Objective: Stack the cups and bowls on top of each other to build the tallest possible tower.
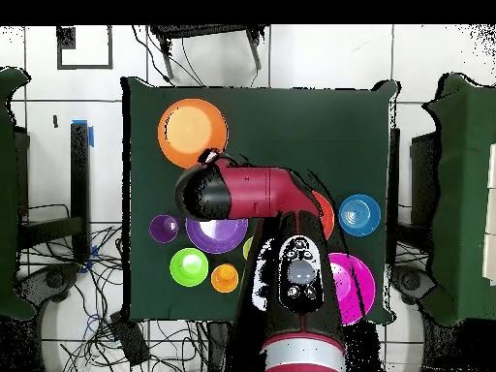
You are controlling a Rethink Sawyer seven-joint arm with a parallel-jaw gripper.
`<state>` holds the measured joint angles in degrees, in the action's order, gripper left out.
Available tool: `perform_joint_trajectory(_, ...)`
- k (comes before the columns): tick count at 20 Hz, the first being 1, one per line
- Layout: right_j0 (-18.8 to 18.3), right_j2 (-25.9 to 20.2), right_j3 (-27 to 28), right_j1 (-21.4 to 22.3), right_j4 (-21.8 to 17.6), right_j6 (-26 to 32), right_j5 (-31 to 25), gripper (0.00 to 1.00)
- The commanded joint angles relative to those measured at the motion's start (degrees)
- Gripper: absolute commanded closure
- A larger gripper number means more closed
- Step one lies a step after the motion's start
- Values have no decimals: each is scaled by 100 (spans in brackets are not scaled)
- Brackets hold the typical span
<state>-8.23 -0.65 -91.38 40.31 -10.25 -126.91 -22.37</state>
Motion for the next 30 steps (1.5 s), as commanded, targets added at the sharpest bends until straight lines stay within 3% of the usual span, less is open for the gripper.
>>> perform_joint_trajectory(1,164,-327,-50,-571,-146,-266,103,0)
perform_joint_trajectory(7,285,-202,-108,-758,20,-637,365,0)
perform_joint_trajectory(23,308,-186,77,-885,22,-494,356,0)
perform_joint_trajectory(30,213,-62,257,-514,-260,145,-354,0)
